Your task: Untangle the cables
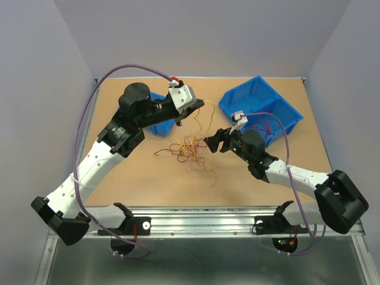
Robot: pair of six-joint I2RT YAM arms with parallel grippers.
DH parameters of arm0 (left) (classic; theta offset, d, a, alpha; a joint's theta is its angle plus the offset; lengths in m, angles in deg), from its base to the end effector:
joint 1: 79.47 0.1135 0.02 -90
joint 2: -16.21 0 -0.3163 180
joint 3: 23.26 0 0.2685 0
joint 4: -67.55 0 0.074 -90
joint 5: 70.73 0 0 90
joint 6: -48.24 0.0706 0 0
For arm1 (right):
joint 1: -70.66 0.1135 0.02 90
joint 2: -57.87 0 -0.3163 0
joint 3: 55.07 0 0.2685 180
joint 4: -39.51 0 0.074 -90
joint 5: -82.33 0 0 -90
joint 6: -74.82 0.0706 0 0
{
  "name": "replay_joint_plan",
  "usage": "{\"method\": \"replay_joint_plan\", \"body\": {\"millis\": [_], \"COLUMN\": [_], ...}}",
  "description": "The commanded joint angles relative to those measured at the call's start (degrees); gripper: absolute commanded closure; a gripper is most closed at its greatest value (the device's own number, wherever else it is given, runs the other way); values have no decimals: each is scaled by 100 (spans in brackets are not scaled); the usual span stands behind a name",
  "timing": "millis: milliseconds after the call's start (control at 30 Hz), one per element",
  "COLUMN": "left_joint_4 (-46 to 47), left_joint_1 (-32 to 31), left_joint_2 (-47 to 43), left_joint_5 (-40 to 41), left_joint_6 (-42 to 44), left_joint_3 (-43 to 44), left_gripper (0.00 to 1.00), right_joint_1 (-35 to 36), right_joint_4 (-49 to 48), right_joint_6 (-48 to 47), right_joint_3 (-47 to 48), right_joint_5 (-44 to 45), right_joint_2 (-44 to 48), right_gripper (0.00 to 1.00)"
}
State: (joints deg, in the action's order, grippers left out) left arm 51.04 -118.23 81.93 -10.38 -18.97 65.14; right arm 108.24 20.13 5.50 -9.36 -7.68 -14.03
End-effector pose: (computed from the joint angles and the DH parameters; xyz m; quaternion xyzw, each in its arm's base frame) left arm 0.1904 -0.1977 0.5199 0.4940 0.4574 -0.2692 0.6886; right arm 0.2427 0.1868 0.2785 -0.1100 0.7397 0.3232 0.5799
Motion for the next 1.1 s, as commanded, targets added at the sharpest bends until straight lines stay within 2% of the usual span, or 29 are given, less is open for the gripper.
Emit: {"method": "replay_joint_plan", "body": {"millis": [0, 100, 133, 267, 400, 500, 600, 633, 733, 833, 867, 900, 1000, 1067], "left_joint_4": [-650, -984, -1159, -1398, -1372, -1232, -760, -600, -274, -89, -10, 286, 1059, 1334], "left_joint_1": [9, 9, 9, 9, 9, 9, 9, 9, 9, 9, 9, 9, 9, 9], "left_joint_2": [477, 819, 977, 1206, 1199, 1031, 707, 523, 372, 249, 197, 135, -172, -330], "left_joint_5": [-420, 151, 370, 635, 759, 882, 1495, 2158, 2875, 4069, 4786, 5097, 5741, 6196], "left_joint_6": [-81, -125, -143, -353, -511, -573, -670, -783, -811, -890, -873, -777, -382, -214], "left_joint_3": [1221, 2328, 2957, 4480, 4966, 4757, 4197, 4055, 3746, 3640, 3623, 3509, 3141, 3052], "left_gripper": [100, 100, 100, 100, 100, 100, 100, 100, 100, 100, 100, 100, 100, 100], "right_joint_1": [39, 39, 47, 39, 39, 39, 47, 39, 39, 47, 39, 39, 39, 30], "right_joint_4": [-436, -366, -244, -76, -40, 30, 118, 179, 293, 504, 627, 776, 891, 944], "right_joint_6": [-65, -4, 14, 32, 67, 58, 76, 119, 260, 497, 706, 830, 1207, 1358], "right_joint_3": [271, 341, 402, 499, 456, 368, 315, 289, 271, 262, 254, 245, 131, 60], "right_joint_5": [-763, -764, -659, -518, -325, -87, 201, 508, 1107, 1827, 2073, 2632, 3486, 3770], "right_joint_2": [-307, -483, -561, -641, -458, -202, -26, 44, 97, 176, 228, 255, 404, 492], "right_gripper": [25, 27, 27, 29, 35, 58, 77, 78, 86, 96, 99, 99, 99, 100]}}
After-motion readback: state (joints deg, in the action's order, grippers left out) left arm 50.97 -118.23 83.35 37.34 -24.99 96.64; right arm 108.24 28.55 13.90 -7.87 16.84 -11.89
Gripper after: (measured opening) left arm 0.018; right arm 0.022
